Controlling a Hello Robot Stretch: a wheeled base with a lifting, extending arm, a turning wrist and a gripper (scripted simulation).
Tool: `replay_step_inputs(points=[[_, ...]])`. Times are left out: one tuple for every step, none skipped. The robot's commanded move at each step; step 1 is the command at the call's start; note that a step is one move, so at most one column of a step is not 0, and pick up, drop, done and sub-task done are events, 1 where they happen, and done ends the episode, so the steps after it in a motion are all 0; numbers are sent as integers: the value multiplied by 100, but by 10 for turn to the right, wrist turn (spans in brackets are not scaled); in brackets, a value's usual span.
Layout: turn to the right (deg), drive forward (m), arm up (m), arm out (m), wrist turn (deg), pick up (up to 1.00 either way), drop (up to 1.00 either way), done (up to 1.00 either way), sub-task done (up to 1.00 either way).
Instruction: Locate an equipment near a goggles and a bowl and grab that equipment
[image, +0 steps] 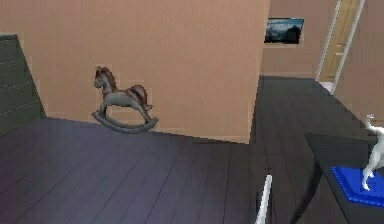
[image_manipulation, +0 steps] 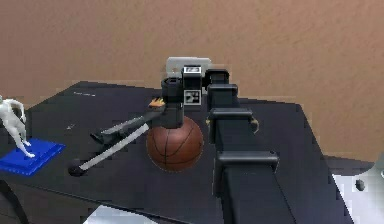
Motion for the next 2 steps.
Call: replay_step_inputs(points=[[0,0,0,0,450,0,0,0,0],[0,0,0,0,330,0,0,0,0]])
